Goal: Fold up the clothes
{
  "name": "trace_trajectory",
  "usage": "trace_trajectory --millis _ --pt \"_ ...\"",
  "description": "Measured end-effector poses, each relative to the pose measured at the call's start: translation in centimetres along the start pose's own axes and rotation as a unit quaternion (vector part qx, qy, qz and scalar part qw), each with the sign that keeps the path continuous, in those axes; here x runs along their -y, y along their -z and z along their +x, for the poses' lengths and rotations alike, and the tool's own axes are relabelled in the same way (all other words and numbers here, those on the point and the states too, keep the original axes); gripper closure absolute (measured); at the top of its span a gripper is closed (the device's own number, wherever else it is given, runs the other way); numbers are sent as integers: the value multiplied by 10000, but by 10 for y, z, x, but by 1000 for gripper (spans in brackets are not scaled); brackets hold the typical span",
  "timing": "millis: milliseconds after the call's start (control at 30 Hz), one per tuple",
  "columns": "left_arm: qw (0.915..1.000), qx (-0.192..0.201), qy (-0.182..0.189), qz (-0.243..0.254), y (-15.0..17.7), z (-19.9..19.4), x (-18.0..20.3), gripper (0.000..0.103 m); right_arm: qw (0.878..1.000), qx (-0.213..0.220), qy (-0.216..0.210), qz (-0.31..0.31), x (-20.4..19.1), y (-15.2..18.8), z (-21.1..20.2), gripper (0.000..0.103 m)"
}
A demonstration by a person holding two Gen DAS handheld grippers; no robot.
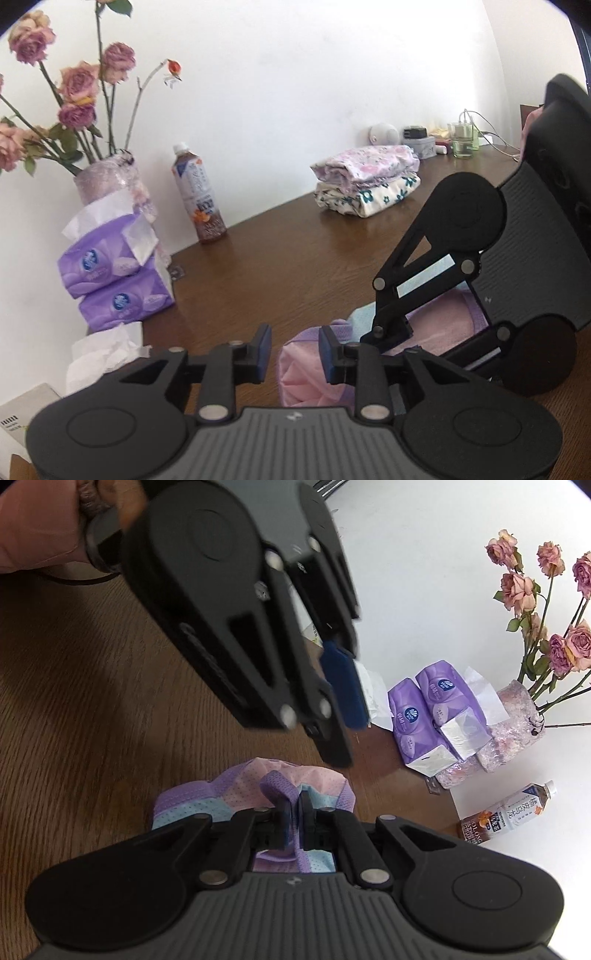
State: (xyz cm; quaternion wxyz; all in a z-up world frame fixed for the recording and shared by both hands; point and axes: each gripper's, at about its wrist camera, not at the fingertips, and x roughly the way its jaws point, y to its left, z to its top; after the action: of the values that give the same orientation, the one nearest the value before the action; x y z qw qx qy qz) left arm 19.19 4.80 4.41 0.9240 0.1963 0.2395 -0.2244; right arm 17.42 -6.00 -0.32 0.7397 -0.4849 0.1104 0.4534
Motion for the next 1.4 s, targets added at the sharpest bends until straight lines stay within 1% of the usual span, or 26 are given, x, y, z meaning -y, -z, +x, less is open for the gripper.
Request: trace_trajectory --millis 100,133,233,300,333,400,467,500,533,567,600,633,667,733,767,833,900,933,967,1000,1100,1167,1233,1300,1367,1400 --pt "9997 -192 118 -22 5 12 1 74 10000 -21 -51 -14 -4 1 -1 99" --pt "9996 -235 147 -37 7 14 1 74 10000 -21 -69 -8 -5 1 -2 96" --pt "9992 -285 259 -95 11 18 0 74 9999 -27 -126 45 -7 3 -3 95" --pt "9988 -322 345 -107 13 20 -1 90 9997 -26 -171 148 -7 4 -6 95" --pt "9988 -354 341 -85 14 21 0 100 9996 -21 -185 207 -6 5 -9 94" --pt "9987 -417 291 -63 17 22 1 100 9991 8 -193 369 -4 7 -16 84" --pt "9986 -477 205 -61 20 23 1 100 9981 48 -198 583 0 11 -25 68" --pt "9986 -488 163 -89 21 22 0 100 9972 52 -198 714 2 13 -30 68" --pt "9987 -476 96 -133 21 21 -2 99 9961 44 -195 854 5 15 -33 68" --pt "9989 -423 29 -198 19 18 -4 95 9949 35 -193 994 8 17 -37 68" --pt "9991 -326 17 -286 17 14 -5 94 9932 10 -168 1151 11 21 -41 68" --pt "9992 -194 127 -337 13 10 -5 87 9912 -37 -111 1321 15 25 -44 68" --pt "9989 -62 237 -388 10 7 -6 77 9887 -104 -38 1497 19 30 -45 68" --pt "9979 122 509 -392 1 2 -3 64 9825 -238 74 1847 25 40 -47 68" --pt "9980 123 549 -305 -2 4 1 63 9792 -282 100 2005 28 44 -48 68" --pt "9987 18 497 -82 -8 14 11 63 9729 -352 129 2281 34 50 -47 68" --pt "9986 -144 507 -74 -9 27 15 65 9674 -395 148 2498 40 54 -43 68" --pt "9983 -249 512 -103 -7 33 14 77 9649 -415 179 2587 43 55 -41 68" --pt "9980 -351 510 -132 -5 38 14 94 9626 -436 215 2667 45 55 -40 68" --pt "9979 -427 452 -159 -3 40 13 96 9593 -462 246 2776 48 57 -38 68" --pt "9976 -454 237 -458 6 38 2 96 9437 -565 262 3250 60 69 -34 68" --pt "9965 -449 230 -663 10 35 -7 95 9331 -655 286 3524 64 78 -34 68" --pt "9963 -511 201 -668 14 35 -8 92 9261 -741 316 3687 65 86 -35 68" --pt "9959 -576 183 -670 17 36 -8 89 9219 -816 311 3774 64 94 -34 68" --pt "9963 -476 32 -718 16 29 -8 71 9187 -846 261 3849 63 100 -34 68" --pt "9964 -415 -34 -741 15 25 -8 69 9173 -830 239 3888 63 102 -35 68"
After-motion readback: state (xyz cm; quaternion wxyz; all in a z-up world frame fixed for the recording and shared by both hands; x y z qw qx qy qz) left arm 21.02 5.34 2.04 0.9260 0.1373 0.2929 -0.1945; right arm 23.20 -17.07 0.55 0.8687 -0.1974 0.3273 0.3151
